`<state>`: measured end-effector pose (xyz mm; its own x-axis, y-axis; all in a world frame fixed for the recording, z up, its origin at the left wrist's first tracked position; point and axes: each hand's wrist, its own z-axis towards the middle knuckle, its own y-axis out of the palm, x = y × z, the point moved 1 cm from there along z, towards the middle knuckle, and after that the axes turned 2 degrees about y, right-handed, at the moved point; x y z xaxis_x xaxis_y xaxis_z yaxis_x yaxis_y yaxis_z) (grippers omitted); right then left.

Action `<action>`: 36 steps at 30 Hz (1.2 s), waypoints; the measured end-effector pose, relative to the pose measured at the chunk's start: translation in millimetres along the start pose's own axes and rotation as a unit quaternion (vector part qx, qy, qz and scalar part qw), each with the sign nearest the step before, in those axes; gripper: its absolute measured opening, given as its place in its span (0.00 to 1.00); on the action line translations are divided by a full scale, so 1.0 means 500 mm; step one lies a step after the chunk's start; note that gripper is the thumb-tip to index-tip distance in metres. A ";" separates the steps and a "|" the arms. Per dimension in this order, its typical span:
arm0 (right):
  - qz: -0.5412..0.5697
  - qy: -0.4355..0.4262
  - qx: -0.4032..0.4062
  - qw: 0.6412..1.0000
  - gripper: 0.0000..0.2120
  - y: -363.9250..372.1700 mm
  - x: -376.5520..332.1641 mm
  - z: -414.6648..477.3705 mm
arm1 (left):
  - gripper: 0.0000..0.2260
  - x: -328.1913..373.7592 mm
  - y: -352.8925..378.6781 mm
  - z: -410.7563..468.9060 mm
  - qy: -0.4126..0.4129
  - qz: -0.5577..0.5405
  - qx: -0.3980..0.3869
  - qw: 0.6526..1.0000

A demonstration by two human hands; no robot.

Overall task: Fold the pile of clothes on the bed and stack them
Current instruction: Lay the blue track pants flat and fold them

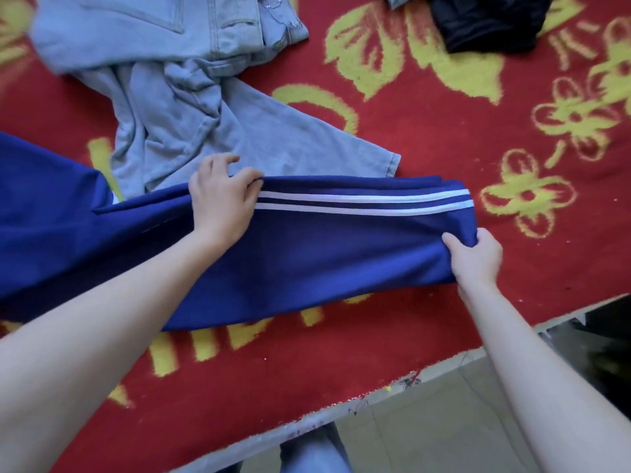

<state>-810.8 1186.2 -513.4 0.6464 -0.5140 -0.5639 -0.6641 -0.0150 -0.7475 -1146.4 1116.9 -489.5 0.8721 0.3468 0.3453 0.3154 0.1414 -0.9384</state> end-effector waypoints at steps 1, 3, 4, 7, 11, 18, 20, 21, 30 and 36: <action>-0.025 0.009 0.011 1.000 0.08 0.005 0.000 -0.005 | 0.11 0.011 0.010 0.006 -0.011 0.019 -0.017 1.000; -0.114 0.037 0.014 0.993 0.18 0.027 -0.004 -0.023 | 0.16 0.016 0.028 0.002 -0.035 0.061 -0.066 0.995; -0.173 0.013 0.014 0.985 0.24 0.039 -0.006 -0.037 | 0.19 0.008 0.033 -0.008 -0.045 0.074 -0.085 0.993; -0.272 -0.200 0.014 0.941 0.32 0.083 -0.013 -0.104 | 0.22 -0.044 0.024 -0.058 -0.028 0.085 -0.092 0.992; -0.318 -0.445 -0.007 0.837 0.30 0.171 -0.032 -0.215 | 0.24 -0.166 -0.019 -0.139 -0.010 0.142 -0.083 0.986; -0.344 -0.529 -0.165 0.758 0.37 0.318 -0.141 -0.386 | 0.31 -0.412 -0.148 -0.259 -0.087 0.202 -0.084 0.972; -0.350 -0.554 -0.182 0.733 0.35 0.354 -0.175 -0.429 | 0.38 -0.478 -0.179 -0.297 -0.118 0.210 -0.102 0.965; -0.351 -0.567 -0.190 0.721 0.34 0.373 -0.190 -0.451 | 0.40 -0.511 -0.194 -0.315 -0.134 0.214 -0.112 0.961; -0.401 -0.611 -0.214 0.648 0.29 0.530 -0.297 -0.630 | 0.47 -0.778 -0.284 -0.433 -0.216 0.256 -0.163 0.928; -0.424 -0.559 -0.174 0.691 0.34 0.589 -0.397 -0.648 | 0.43 -0.900 -0.329 -0.419 -0.258 0.312 -0.160 0.900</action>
<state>-1256.1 1006.0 -507.9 0.6161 0.7867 -0.0393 0.2079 -0.2106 -0.9552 -1512.2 743.4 -493.3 0.6534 0.6619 -0.3674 -0.0127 -0.4756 -0.8796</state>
